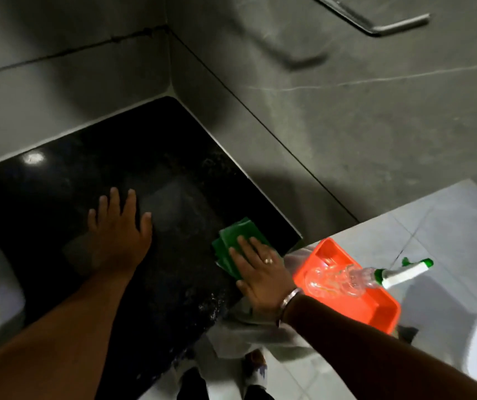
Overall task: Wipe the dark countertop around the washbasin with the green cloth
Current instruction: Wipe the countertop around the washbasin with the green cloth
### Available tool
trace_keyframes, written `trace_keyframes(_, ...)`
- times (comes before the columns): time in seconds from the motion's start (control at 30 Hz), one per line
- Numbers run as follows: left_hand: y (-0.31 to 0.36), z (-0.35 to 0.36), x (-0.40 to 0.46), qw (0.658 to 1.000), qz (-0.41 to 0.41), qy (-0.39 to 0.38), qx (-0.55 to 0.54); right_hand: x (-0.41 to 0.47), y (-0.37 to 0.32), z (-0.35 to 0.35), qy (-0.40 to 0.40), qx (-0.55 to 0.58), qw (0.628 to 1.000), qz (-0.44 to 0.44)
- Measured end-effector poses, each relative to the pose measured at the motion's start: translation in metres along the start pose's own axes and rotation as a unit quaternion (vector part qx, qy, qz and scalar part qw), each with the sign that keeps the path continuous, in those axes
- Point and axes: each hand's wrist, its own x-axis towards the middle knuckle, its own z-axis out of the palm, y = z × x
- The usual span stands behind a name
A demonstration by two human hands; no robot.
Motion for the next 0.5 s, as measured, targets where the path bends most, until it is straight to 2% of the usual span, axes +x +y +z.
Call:
trace_keyframes(0.03,-0.002,0.001,-0.010,1.000,-0.008,-0.003,0.008,0.006,0.011,-0.004,0.017,-0.012,1.000,0.003)
trace_keyframes(0.17,-0.017,0.007,-0.057,0.999,-0.009,0.014,0.045,0.023,0.040,-0.014,0.047,0.028,0.987,0.151)
trace_keyframes(0.23,-0.020,0.007,-0.072,0.998,-0.017,0.025,0.053,0.020,0.029,-0.008,0.059,0.030,0.985,0.160)
trace_keyframes(0.3,-0.021,0.006,-0.071,0.998,-0.037,0.011,0.055,0.006,0.000,0.003,0.053,0.042,0.992,0.110)
trace_keyframes(0.4,-0.023,0.013,-0.061,0.997,-0.048,0.014,0.058,-0.026,-0.041,0.022,0.021,0.045,0.995,-0.087)
trace_keyframes(0.47,-0.027,0.016,-0.062,0.997,-0.056,0.018,0.049,-0.031,-0.033,0.023,-0.006,0.026,0.980,-0.198)
trace_keyframes(0.5,-0.029,0.019,-0.062,0.997,-0.054,0.026,0.051,-0.024,-0.018,0.019,0.005,0.005,0.975,-0.221)
